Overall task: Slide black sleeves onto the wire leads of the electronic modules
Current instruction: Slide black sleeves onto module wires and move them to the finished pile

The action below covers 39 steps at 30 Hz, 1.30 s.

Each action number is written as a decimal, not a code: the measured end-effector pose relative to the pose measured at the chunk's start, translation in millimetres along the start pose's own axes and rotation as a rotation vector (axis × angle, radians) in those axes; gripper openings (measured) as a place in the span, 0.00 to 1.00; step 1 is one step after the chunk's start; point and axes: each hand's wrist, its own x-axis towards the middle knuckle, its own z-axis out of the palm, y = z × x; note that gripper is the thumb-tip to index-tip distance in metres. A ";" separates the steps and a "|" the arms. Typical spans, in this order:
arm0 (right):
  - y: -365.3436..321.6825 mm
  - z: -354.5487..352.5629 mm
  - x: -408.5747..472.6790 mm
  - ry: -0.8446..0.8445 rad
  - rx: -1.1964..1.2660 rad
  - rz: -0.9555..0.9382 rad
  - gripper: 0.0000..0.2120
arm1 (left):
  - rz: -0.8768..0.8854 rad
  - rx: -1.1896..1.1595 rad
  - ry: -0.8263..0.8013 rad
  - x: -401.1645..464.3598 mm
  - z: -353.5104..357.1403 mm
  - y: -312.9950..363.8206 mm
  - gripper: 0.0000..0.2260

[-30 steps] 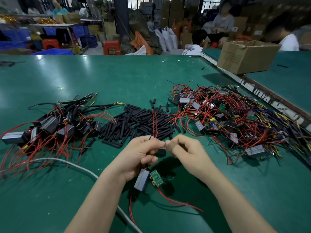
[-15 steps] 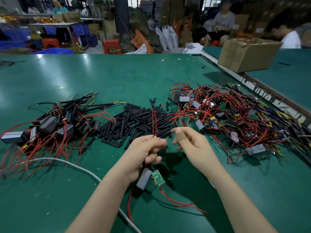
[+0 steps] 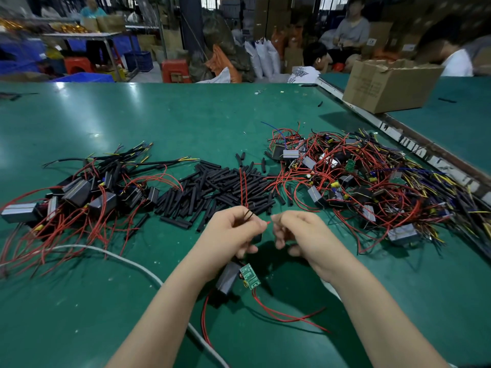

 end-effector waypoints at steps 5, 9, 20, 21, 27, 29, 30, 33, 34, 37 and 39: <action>-4.3 -9.1 -1.5 -0.154 0.224 0.258 0.12 | 0.152 0.254 0.041 -2.6 1.4 -4.0 0.08; -3.6 -11.3 0.3 -0.032 0.011 0.006 0.15 | 0.025 -0.044 0.044 -1.0 0.1 0.5 0.07; 6.1 -11.1 1.0 0.041 -0.292 -0.754 0.09 | -0.257 -0.441 -0.123 -3.7 2.0 5.7 0.11; 6.3 -11.9 1.2 0.055 -0.293 -0.755 0.07 | -0.270 -0.436 -0.123 -3.4 2.3 5.3 0.09; 1.3 -7.7 -3.8 0.092 -0.230 -0.567 0.04 | -0.213 -0.413 -0.137 -2.8 4.5 4.7 0.11; -1.4 -3.0 -4.8 0.091 -0.067 -0.407 0.08 | -0.078 -0.312 -0.098 -2.9 7.2 3.9 0.11; -2.6 -1.4 -4.6 0.087 0.016 -0.306 0.10 | -0.007 -0.229 -0.069 -3.1 8.7 2.7 0.10; -5.6 0.7 -3.7 0.019 0.329 0.080 0.10 | 0.147 0.041 -0.004 -4.4 12.1 -1.6 0.07; -5.8 0.5 -3.1 -0.010 0.448 0.204 0.08 | 0.174 0.114 0.013 -5.0 12.7 -2.8 0.07; -4.0 -1.3 -1.9 -0.066 0.590 0.360 0.06 | 0.178 0.178 0.040 -5.1 14.5 -5.1 0.08; -3.3 -4.2 -1.6 -0.081 0.530 0.307 0.08 | 0.135 0.097 0.037 -4.0 16.6 -4.8 0.08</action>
